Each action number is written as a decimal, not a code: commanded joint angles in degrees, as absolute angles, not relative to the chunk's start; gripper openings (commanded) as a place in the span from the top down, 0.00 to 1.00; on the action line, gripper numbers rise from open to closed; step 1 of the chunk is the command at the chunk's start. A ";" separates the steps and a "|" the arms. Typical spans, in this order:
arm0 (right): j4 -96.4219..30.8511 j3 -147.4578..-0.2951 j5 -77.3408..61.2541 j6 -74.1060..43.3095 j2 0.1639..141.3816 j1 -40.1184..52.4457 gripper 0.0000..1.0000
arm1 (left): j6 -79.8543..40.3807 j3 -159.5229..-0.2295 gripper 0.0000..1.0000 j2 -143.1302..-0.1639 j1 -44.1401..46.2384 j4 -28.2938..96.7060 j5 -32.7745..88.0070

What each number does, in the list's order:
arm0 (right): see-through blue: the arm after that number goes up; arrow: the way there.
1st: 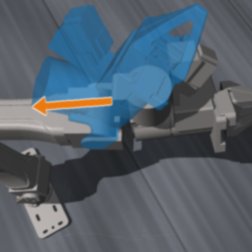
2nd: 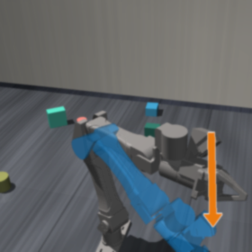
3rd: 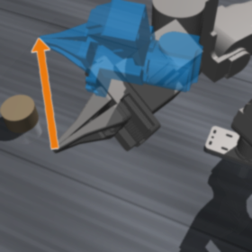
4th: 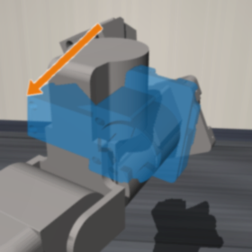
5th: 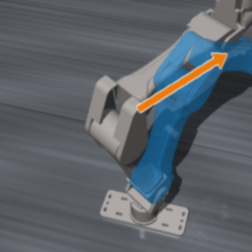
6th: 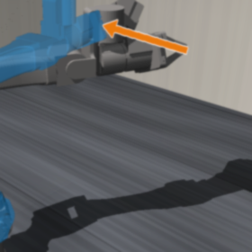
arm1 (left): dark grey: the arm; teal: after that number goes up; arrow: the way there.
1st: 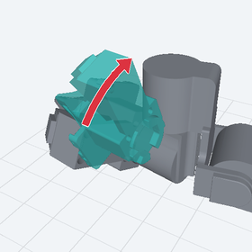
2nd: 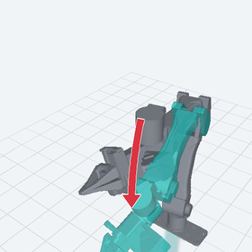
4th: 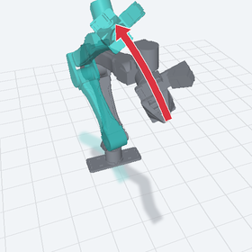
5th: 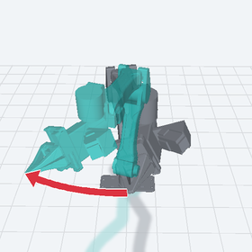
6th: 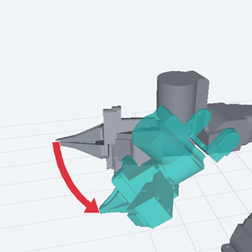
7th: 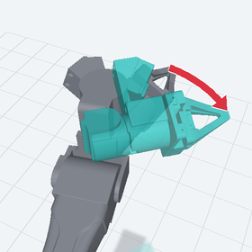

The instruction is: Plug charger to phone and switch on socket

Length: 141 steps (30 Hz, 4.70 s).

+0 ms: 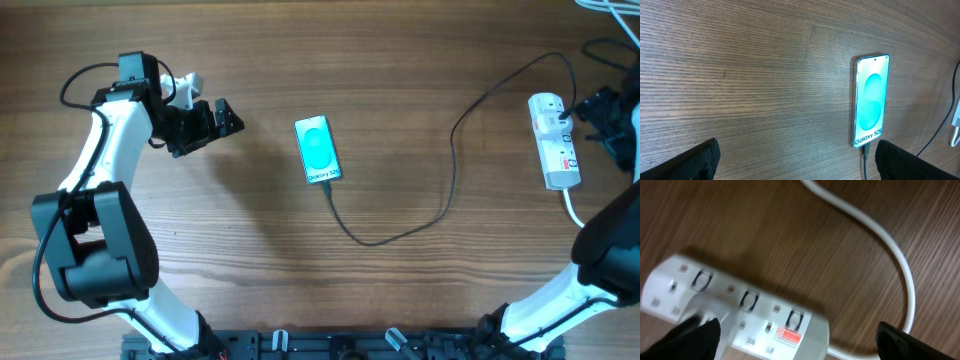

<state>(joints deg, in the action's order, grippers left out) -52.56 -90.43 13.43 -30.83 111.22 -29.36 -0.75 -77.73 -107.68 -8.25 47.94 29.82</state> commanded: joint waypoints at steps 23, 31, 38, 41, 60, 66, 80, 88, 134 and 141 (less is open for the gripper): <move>-26.11 -72.34 2.66 -13.30 111.24 -33.41 0.00 | -0.84 -78.00 0.00 -107.57 -8.21 47.97 29.89; -25.28 -71.88 2.66 -12.05 114.13 -33.41 0.00 | -0.84 -78.00 0.00 -107.57 -8.21 47.97 29.89; -24.99 -71.88 -2.15 -12.05 114.67 -33.41 0.00 | -0.84 -78.00 0.00 -107.57 -8.21 47.97 29.89; -26.89 -71.88 -2.50 -12.08 114.67 -33.41 0.00 | -0.84 -78.00 0.00 -107.57 -8.21 47.97 29.89; -33.36 -72.23 3.40 -13.65 114.85 -33.41 0.00 | -0.84 -78.00 0.00 -107.57 -8.21 47.99 29.89; -40.60 -79.99 -0.73 -13.02 108.16 -33.41 0.00 | -0.84 -78.00 0.00 -107.57 -8.21 47.97 29.89; -37.87 -76.31 -8.62 -12.03 105.86 -31.83 0.00 | -0.84 -78.00 0.00 -107.57 -8.16 47.97 29.89; -36.45 -76.31 -8.60 -12.01 105.86 -31.83 0.00 | -0.84 -78.00 0.00 -107.57 -8.16 47.97 29.89; -36.45 -76.31 -8.62 -12.01 105.86 -31.83 0.00 | 1.15 -46.78 0.00 -85.01 -6.87 17.06 20.75; -36.45 -76.31 -8.62 -12.01 105.86 -31.83 0.00 | 1.10 -33.34 0.00 -79.59 -6.85 7.31 20.71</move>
